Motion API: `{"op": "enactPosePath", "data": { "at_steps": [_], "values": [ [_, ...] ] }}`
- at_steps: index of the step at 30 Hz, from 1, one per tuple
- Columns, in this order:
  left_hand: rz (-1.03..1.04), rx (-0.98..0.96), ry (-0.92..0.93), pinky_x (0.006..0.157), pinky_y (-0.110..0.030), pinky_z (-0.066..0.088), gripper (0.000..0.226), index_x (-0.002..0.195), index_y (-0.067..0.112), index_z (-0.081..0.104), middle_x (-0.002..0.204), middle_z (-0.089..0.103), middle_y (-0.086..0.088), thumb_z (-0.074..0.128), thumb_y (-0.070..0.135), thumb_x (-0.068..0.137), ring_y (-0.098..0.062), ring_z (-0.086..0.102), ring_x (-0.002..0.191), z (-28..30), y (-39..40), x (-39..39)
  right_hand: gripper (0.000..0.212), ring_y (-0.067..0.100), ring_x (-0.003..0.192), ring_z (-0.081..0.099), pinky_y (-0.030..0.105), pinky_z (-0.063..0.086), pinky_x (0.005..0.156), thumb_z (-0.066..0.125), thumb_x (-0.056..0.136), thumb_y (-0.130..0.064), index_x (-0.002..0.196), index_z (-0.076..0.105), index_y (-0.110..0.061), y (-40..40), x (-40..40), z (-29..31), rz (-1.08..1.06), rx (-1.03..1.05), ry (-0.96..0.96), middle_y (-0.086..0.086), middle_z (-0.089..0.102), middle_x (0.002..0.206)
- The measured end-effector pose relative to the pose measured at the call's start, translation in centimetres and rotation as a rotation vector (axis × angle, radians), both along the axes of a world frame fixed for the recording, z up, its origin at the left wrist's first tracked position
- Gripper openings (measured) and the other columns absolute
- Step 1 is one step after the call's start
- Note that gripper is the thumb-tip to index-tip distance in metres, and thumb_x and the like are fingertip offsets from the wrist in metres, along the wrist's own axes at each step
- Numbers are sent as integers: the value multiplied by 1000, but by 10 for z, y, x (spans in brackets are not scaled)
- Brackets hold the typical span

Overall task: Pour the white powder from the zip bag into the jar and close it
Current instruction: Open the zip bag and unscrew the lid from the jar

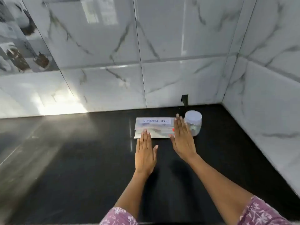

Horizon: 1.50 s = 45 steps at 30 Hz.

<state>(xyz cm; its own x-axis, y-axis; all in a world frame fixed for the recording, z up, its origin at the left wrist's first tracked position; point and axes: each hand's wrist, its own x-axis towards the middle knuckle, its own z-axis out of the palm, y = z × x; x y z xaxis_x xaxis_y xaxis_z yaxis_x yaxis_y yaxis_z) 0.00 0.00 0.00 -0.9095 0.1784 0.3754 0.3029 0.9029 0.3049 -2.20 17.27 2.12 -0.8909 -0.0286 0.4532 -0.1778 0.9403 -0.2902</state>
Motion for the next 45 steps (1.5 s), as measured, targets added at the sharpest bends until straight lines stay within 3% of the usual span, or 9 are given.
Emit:
{"op": "enactPosePath", "data": {
  "at_steps": [3,7,14,20,24,29,36,39,45],
  "values": [
    [56,-37,-123,114,-26,-17,59,149,4,5,160,-1,-10,20,37,102,-15,-14,143,-19,4,20,70,18,145,-6,30,-3,117,35,98,-39,145,-7,-9,-2,17,-26,100,60,-125,4,-10,154],
    [54,-20,-157,115,-27,-12,52,148,7,22,159,14,-10,21,33,103,-19,1,148,-20,10,28,67,16,146,-4,30,-1,118,31,98,-43,146,-4,-11,-10,28,-42,191,91,-164,2,-7,156],
    [-20,38,-112,116,-25,-3,43,138,8,44,152,34,-9,33,28,101,-19,19,146,-11,0,6,62,18,145,11,32,7,118,38,98,-40,147,21,-5,-18,14,-43,280,51,-147,9,20,156],
    [-63,82,-107,117,-25,4,39,131,11,53,147,43,-7,42,30,99,-18,29,142,-10,-23,-34,48,18,135,39,27,22,113,43,97,-35,139,41,-10,-22,-23,-41,245,-9,-150,7,47,143],
    [-107,122,-135,116,-27,16,34,126,10,58,144,47,-5,46,26,98,-19,34,139,-13,-36,-64,38,20,122,51,30,40,101,46,97,-30,129,52,-12,-24,-54,-42,164,6,-148,5,58,129],
    [-118,228,-193,113,-30,28,33,125,12,59,139,53,-2,51,25,96,-18,40,134,-17,-35,-87,29,21,113,57,32,49,85,51,94,-20,120,59,-11,-33,-83,-38,36,-17,-136,5,64,119],
    [-143,277,-167,101,-21,31,30,121,10,63,128,60,-4,57,17,92,-19,52,121,-16,-34,-115,14,23,79,66,30,51,58,74,73,-11,87,71,-9,-37,-112,-29,40,52,-74,6,69,86],
    [-163,288,-163,100,-24,35,30,121,10,63,126,61,-4,58,15,92,-20,53,119,-12,-34,-126,11,23,66,65,28,51,50,79,66,-6,71,70,-9,-35,-122,-25,63,132,-37,5,68,72],
    [-238,265,-86,101,-35,42,32,119,8,65,124,63,-9,64,7,87,-25,55,118,6,-39,-151,3,23,71,62,31,50,54,61,86,-7,83,62,-6,-30,-133,-11,143,152,-42,9,65,84]
  ]
}}
